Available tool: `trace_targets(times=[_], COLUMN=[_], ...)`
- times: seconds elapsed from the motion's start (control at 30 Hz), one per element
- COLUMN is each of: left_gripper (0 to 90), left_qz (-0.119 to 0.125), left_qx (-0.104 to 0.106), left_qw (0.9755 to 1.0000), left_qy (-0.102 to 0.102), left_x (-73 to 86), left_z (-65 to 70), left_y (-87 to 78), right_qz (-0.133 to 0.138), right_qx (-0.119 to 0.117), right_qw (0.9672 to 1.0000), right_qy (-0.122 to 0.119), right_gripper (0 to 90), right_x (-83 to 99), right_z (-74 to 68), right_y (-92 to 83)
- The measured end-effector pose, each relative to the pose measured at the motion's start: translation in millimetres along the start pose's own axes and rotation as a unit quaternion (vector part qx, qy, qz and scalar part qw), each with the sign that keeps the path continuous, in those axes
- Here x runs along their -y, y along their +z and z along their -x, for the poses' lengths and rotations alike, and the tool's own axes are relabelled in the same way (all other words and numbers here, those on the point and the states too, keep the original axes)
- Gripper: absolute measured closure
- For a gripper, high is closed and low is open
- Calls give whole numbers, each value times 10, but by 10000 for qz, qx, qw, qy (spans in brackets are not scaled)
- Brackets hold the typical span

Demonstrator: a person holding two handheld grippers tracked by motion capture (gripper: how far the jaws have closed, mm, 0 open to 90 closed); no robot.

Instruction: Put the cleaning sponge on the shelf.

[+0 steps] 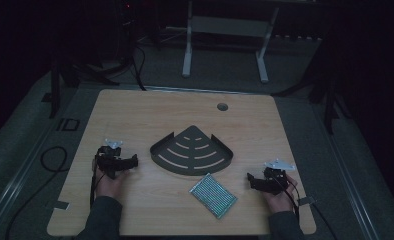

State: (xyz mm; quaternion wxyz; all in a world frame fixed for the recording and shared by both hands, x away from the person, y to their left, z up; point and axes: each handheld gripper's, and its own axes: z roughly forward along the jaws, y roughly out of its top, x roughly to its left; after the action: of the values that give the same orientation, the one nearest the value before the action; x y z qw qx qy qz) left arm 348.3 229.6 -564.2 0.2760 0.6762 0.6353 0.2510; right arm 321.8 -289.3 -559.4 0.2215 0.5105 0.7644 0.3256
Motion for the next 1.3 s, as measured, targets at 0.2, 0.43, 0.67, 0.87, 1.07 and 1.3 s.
trace_targets(times=[0.2,0.43,0.67,0.87,1.07,1.3], left_gripper=[51,51,52,52,52,52], left_qz=[-4,-3,-2,-6,-6,-6], left_qx=[-3,-4,-3,-4,-5,-5], left_qw=[10000,10000,10000,10000,10000,10000], left_qy=[0,0,0,1,3,6], left_x=[0,0,0,0,0,0], left_z=[1,1,1,3,2,3], left_y=[-1,0,0,-1,-1,-1], right_qz=[-66,48,129,84,-82,-348], right_qx=[-86,-141,-450,-779,-1117,-1535], right_qw=[9999,9984,9942,9891,9810,9685], right_qy=[-79,-552,-969,-1244,-1583,-1928], right_gripper=[212,328,471,609,802,899], right_x=[-16,-168,-380,-520,-573,-558], right_z=[10,-128,-324,-437,-598,-866], right_y=[-11,-170,-297,-364,-356,-272])
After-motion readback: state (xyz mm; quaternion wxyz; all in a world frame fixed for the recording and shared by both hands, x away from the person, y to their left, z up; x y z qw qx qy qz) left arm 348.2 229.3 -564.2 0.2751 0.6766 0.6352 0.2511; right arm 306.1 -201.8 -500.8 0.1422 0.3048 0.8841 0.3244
